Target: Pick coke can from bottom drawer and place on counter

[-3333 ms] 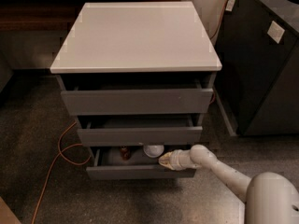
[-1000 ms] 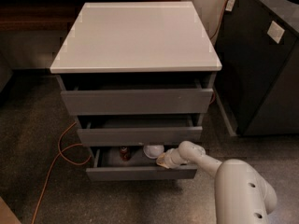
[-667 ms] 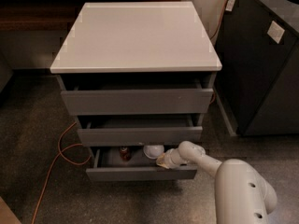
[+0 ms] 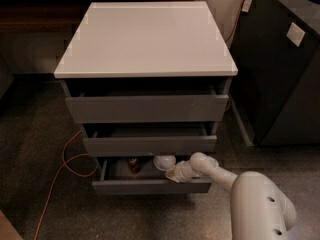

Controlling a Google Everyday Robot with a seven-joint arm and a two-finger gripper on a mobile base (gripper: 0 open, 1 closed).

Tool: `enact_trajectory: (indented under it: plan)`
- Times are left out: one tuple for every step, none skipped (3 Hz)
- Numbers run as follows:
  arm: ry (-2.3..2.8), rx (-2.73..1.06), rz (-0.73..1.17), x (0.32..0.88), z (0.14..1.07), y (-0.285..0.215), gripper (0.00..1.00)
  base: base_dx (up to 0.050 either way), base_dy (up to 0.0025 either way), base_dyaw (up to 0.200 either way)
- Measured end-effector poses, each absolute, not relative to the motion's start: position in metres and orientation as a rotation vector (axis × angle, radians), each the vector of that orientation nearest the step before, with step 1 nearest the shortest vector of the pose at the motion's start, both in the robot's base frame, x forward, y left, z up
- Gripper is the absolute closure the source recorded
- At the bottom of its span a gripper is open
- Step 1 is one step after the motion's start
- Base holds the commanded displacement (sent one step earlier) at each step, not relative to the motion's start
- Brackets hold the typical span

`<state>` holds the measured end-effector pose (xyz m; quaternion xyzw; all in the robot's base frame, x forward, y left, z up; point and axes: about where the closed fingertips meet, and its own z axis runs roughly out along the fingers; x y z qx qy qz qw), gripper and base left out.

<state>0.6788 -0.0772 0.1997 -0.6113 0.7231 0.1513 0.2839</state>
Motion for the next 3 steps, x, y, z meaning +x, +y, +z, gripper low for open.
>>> enact_trajectory:
  plan:
    - [1.935, -1.636, 0.406, 0.679, 0.201, -0.077, 1.00, 0.000, 0.00000, 0.000]
    - [1.928, -1.637, 0.423, 0.674, 0.199, -0.072, 1.00, 0.000, 0.00000, 0.000]
    - [1.914, -1.638, 0.458, 0.665, 0.198, -0.063, 1.00, 0.000, 0.00000, 0.000]
